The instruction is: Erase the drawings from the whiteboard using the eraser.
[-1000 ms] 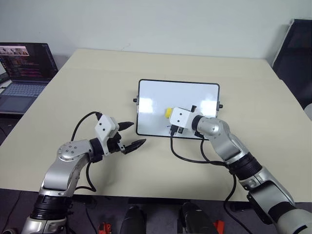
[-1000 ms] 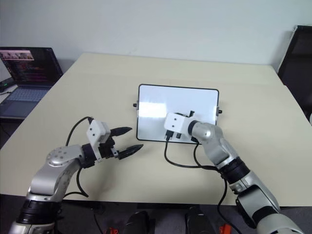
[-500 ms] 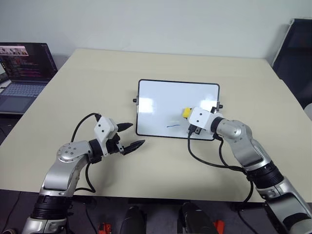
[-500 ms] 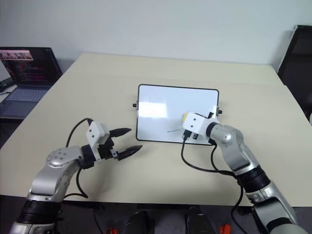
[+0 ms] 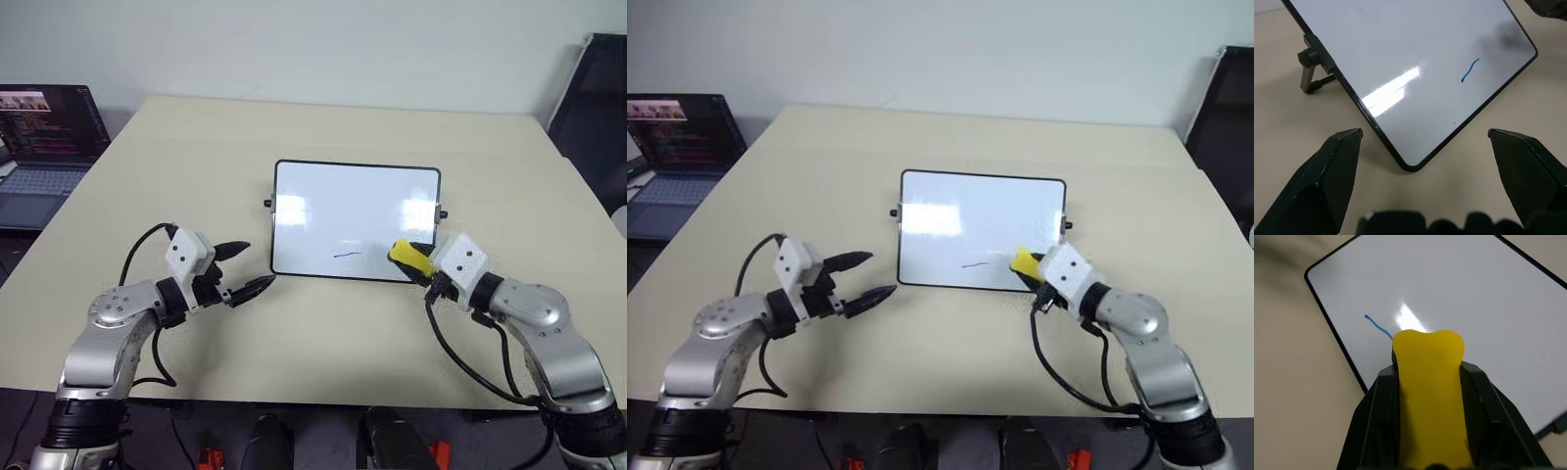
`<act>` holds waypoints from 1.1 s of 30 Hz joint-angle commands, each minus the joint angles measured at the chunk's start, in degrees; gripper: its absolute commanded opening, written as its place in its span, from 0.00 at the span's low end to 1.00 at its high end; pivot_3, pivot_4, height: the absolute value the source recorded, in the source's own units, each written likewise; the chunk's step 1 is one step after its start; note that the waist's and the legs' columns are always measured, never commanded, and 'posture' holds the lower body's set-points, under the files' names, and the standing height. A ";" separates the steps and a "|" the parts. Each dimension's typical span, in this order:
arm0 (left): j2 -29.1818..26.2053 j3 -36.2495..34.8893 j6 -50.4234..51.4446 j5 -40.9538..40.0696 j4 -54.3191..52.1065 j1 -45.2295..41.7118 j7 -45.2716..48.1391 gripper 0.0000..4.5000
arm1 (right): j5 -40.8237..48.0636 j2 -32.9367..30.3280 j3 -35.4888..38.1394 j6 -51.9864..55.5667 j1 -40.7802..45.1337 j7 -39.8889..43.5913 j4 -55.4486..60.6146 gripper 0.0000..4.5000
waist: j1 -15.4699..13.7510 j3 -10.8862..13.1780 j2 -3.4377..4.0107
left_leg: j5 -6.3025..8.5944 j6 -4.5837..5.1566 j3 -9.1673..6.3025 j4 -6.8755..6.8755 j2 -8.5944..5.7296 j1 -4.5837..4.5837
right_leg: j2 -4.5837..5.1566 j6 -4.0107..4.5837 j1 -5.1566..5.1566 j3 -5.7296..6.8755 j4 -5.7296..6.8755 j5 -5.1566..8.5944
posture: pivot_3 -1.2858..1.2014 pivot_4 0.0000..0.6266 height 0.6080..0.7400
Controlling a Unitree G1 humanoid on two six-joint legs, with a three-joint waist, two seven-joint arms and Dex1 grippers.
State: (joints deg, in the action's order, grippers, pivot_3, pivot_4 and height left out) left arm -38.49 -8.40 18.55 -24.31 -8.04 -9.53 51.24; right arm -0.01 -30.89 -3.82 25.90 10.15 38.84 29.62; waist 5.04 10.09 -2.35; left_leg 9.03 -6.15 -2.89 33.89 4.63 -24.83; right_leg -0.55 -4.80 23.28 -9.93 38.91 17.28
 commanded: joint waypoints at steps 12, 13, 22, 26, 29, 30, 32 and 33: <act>-1.95 -1.43 4.29 -2.88 -9.41 1.69 -0.91 1.00 | 5.50 1.14 -1.81 2.49 -5.13 -0.71 6.14 0.29 | -0.13 0.00 -0.01 | 0.00 0.00 0.00 0.03 -0.01 -0.01 | 0.00 -0.01 -0.03 -0.02 -0.01 0.00 | 0.52 0.24 1.00; -2.06 -1.35 3.62 -2.66 -9.08 2.39 -0.36 1.00 | 5.57 0.27 -2.19 2.87 -5.52 -0.04 6.35 0.29 | -0.12 0.00 -0.01 | 0.00 0.00 0.00 0.04 -0.01 -0.01 | 0.00 -0.01 -0.03 -0.01 -0.01 0.00 | 0.52 0.24 1.00; -2.60 -1.26 -1.27 -1.25 -5.37 4.75 3.28 1.00 | 6.57 -2.48 -2.51 3.89 -5.98 0.59 7.33 0.29 | -0.16 -0.01 -0.02 | 0.00 0.00 0.00 0.05 -0.01 0.00 | 0.00 0.00 -0.02 -0.03 -0.02 0.00 | 0.52 0.24 1.00; -2.18 -0.59 -2.15 -1.07 -4.60 4.50 3.98 1.00 | 6.61 -2.86 -2.65 4.00 -5.58 0.49 7.46 0.29 | -0.17 0.00 -0.02 | 0.00 0.00 0.00 0.04 -0.01 0.00 | 0.00 0.00 -0.02 -0.02 -0.02 0.01 | 0.52 0.24 1.00; -2.04 -0.27 -2.53 -0.94 -4.31 4.41 4.16 1.00 | 5.80 -2.60 -3.51 3.61 -4.01 0.02 7.02 0.29 | -0.14 0.00 -0.02 | 0.00 0.00 0.00 0.04 -0.01 0.00 | 0.00 0.00 -0.02 -0.02 -0.02 0.01 | 0.52 0.24 1.00; -2.03 -0.15 -2.73 -0.85 -4.08 4.37 4.20 1.00 | 4.62 -2.69 -4.41 3.07 -2.95 -0.29 6.43 0.29 | -0.07 0.00 -0.02 | 0.00 0.00 0.00 0.04 -0.01 0.00 | 0.00 0.00 -0.01 -0.02 -0.02 0.00 | 0.52 0.24 1.00; -2.01 0.09 -3.11 -0.58 -3.61 4.26 4.31 1.00 | 2.55 -2.95 -6.08 2.12 -1.04 -0.88 5.18 0.29 | -0.06 0.00 -0.02 | 0.00 0.00 0.00 0.05 -0.01 0.00 | 0.00 0.01 -0.01 -0.02 -0.01 0.00 | 0.52 0.24 1.00; -1.97 0.22 -3.29 -0.39 -3.33 4.18 4.39 1.00 | 0.61 -3.00 -7.53 1.21 0.63 -1.49 3.94 0.29 | -0.06 -0.01 -0.02 | 0.00 0.00 0.00 0.05 -0.01 0.00 | 0.00 0.01 -0.01 -0.02 -0.01 0.00 | 0.52 0.24 1.00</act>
State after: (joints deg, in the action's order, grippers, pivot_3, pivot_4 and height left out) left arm -40.38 -8.13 16.67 -24.94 -10.99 -4.85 55.49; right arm 2.90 -33.38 -10.40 29.07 9.15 38.32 33.79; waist 4.98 10.09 -2.38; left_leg 9.03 -6.15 -2.89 33.95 4.62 -24.82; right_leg -0.55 -4.79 23.27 -9.95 38.90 17.28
